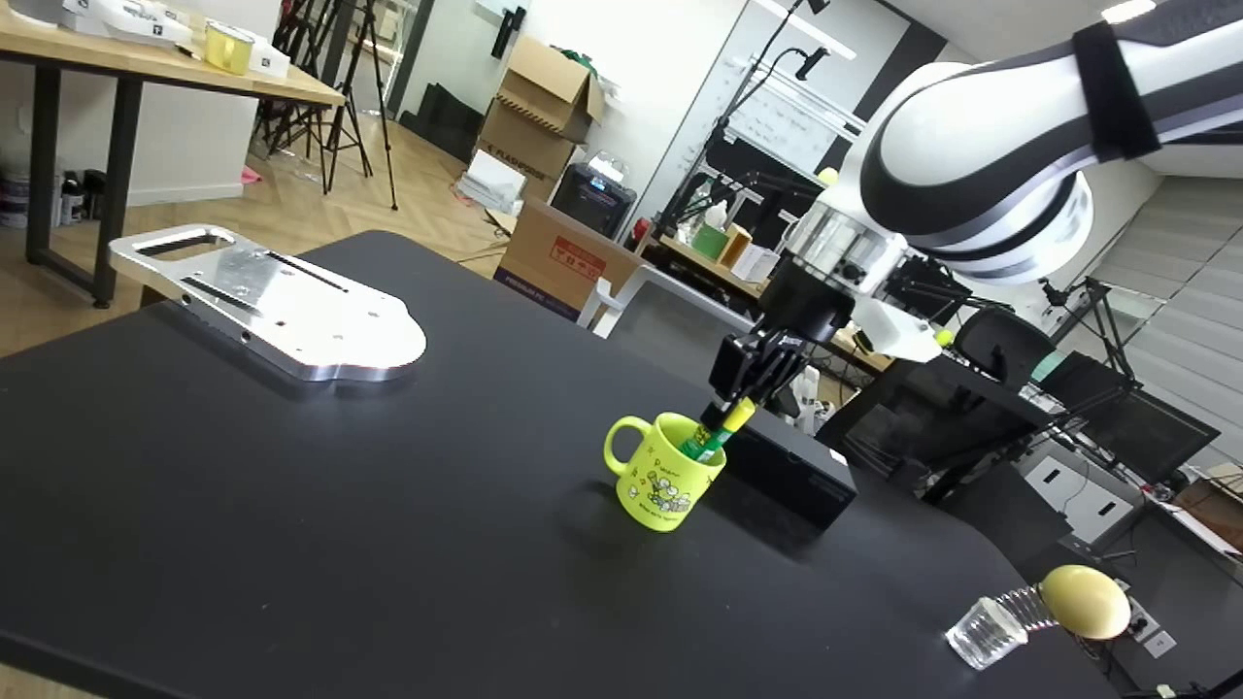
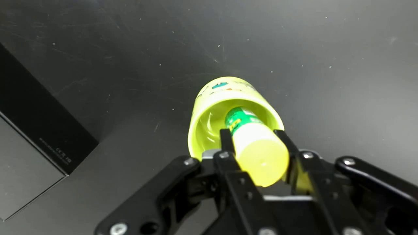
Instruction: Pick up the paper glue from the table and put it in the cup
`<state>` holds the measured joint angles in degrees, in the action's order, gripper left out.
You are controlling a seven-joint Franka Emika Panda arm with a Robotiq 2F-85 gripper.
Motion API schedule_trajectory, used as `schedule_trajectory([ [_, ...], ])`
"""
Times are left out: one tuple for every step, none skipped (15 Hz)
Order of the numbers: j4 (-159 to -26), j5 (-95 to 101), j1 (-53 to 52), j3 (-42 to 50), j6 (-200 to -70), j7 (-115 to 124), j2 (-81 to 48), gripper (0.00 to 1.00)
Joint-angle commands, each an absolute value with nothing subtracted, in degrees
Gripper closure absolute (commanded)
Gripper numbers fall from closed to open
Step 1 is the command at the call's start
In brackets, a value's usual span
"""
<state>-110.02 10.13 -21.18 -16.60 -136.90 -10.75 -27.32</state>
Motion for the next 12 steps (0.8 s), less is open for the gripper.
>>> schedule_trajectory([
  [-107.07, 11.36, -22.4, -15.89, -132.89, -9.25, -28.45, 0.91],
  [-106.83, 11.25, -22.4, -15.91, -132.35, -9.19, -28.46, 0.41],
  [-106.55, 11.17, -22.41, -15.95, -131.63, -9.16, -28.34, 0.4],
  [-106.4, 10.88, -22.27, -16.08, -131.01, -9.26, -28.02, 0.35],
  [-106.33, 10.76, -22.18, -16.13, -130.64, -9.27, -27.65, 0.27],
  [-106.16, 10.6, -22.07, -16.18, -130.05, -9.27, -27.24, 0.21],
  [-106.28, 10.22, -21.8, -16.34, -129.6, -9.4, -26.36, 0.13],
  [-106.51, 9.73, -21.47, -16.54, -129.0, -9.65, -25.46, 0.07],
  [-106.86, 9.4, -21.24, -16.61, -128.1, -9.67, -24.38, 0.02],
  [-107.27, 9.14, -21.06, -16.56, -126.35, -9.4, -23.11, 0.0],
  [-108.21, 8.15, -20.34, -16.82, -123.84, -9.99, -21.46, 0.0],
  [-106.5, 9.49, -21.08, -16.68, -127.31, -10.61, -25.17, 0.06],
])
